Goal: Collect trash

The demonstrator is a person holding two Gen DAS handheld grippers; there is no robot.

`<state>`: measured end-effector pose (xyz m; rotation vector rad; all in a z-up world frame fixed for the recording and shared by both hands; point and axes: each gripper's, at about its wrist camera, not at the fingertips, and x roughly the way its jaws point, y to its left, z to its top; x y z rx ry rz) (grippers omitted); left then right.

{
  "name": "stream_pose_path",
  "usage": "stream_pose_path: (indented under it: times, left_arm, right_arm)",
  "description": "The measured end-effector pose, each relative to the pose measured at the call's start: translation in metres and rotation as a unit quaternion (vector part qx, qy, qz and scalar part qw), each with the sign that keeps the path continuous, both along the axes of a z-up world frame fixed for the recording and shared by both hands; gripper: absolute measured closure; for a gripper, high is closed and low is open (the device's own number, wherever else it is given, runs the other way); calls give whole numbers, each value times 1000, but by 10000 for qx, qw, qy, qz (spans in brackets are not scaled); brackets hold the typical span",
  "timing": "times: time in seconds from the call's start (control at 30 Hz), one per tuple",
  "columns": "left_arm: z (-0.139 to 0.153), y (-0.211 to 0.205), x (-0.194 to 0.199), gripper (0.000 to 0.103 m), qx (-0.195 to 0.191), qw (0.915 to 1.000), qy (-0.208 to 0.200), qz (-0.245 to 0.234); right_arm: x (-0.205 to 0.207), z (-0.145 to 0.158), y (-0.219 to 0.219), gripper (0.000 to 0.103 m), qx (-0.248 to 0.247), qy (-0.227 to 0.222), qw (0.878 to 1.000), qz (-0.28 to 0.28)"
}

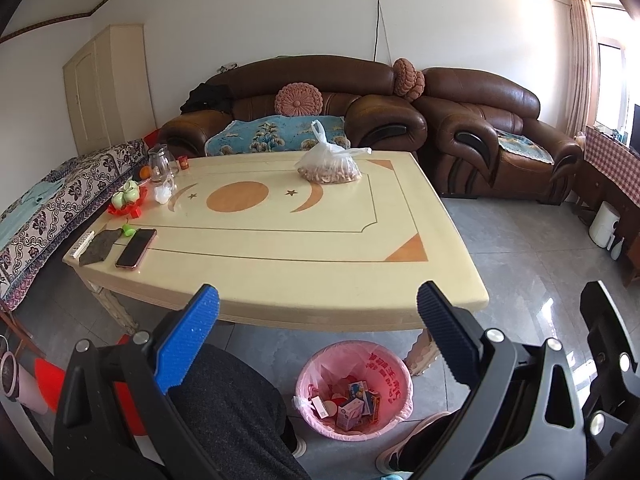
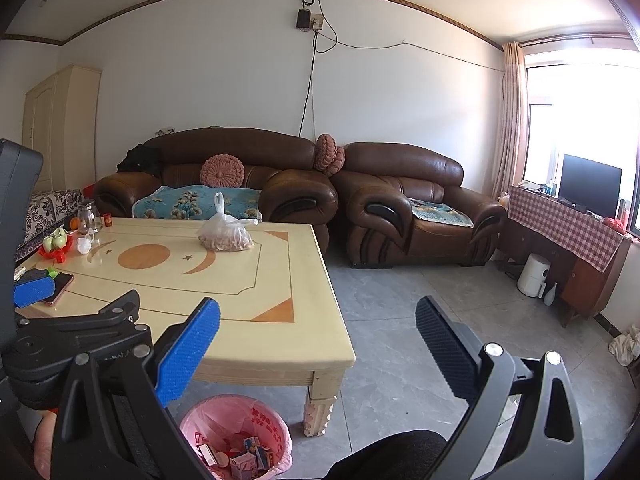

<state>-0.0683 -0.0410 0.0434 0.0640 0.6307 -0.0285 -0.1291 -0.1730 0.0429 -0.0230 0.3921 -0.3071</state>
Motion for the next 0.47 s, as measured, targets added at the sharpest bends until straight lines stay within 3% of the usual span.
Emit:
stream_pose_path:
  times: [0.47]
  left_arm:
    - [-2, -2, 1, 6, 74, 10000, 22, -49]
  right_arm:
    - [-2, 1, -2, 7, -1, -25, 10000, -21]
